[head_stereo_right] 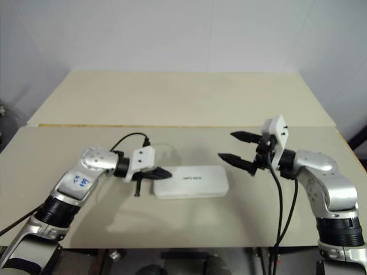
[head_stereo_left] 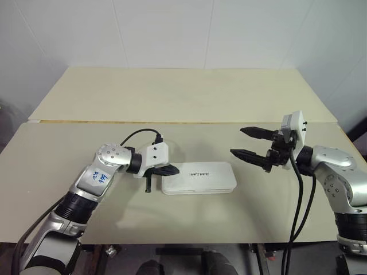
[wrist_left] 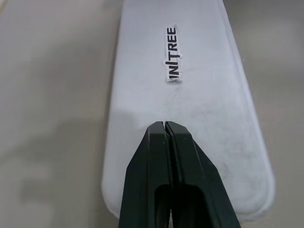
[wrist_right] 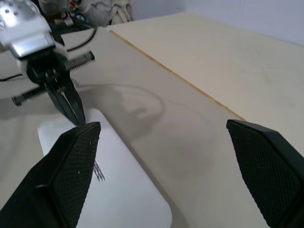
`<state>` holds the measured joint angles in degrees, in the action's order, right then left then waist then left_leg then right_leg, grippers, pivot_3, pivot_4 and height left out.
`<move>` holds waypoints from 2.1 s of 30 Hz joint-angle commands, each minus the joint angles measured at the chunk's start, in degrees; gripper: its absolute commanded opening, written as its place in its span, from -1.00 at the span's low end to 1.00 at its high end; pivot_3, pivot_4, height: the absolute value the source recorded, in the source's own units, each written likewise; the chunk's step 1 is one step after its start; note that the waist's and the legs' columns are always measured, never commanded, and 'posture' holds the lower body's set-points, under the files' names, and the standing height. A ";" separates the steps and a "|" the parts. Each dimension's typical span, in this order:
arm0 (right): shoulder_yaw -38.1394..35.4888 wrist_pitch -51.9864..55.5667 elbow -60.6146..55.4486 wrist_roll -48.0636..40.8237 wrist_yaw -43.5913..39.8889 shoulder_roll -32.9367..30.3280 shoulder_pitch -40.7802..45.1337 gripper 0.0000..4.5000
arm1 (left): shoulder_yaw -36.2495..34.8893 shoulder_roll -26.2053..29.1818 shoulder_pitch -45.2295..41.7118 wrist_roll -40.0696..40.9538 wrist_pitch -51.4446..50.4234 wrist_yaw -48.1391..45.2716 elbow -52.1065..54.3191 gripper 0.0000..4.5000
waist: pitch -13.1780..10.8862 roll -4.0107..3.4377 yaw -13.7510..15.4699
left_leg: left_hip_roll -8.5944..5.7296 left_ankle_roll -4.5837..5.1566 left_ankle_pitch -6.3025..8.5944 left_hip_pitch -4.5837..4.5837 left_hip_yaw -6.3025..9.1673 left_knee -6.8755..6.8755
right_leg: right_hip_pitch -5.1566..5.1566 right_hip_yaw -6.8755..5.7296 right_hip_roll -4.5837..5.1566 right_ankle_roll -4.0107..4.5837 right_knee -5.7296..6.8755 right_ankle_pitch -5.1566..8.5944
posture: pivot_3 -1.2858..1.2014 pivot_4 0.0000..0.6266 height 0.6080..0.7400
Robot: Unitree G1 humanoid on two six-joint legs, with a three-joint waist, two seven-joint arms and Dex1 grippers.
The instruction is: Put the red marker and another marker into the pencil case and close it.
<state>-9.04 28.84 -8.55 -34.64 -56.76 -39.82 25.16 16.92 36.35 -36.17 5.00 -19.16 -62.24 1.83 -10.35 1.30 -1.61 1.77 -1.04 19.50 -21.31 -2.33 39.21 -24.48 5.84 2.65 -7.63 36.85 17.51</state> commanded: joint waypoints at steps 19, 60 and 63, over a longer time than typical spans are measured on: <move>0.00 -2.50 -1.83 0.02 3.38 4.90 0.20 1.00 | 3.09 -0.87 2.84 -2.16 -12.02 5.67 7.00 -0.98 | 0.01 0.01 -0.01 | -0.03 0.03 -0.08 0.24 0.00 0.01 | 0.17 0.05 -0.02 0.04 -0.01 -0.04 | 0.03 -0.52 1.00; 0.91 -10.82 13.78 6.78 -5.07 -0.22 8.50 1.00 | -27.25 3.43 10.70 22.07 -10.26 7.69 9.93 0.99 | -0.09 0.15 -0.20 | 0.07 0.05 -0.20 0.01 0.05 -0.08 | 0.05 -0.08 0.09 0.08 -0.31 -0.25 | 0.03 -0.52 1.00; 2.31 -11.79 15.59 7.36 -5.17 1.44 10.42 1.00 | -27.69 4.43 11.31 22.13 -10.51 7.94 10.74 0.99 | -0.09 0.14 -0.35 | 0.08 0.05 -0.20 0.01 0.04 -0.09 | 0.05 -0.07 0.07 0.09 -0.32 -0.25 | 0.03 -0.52 1.00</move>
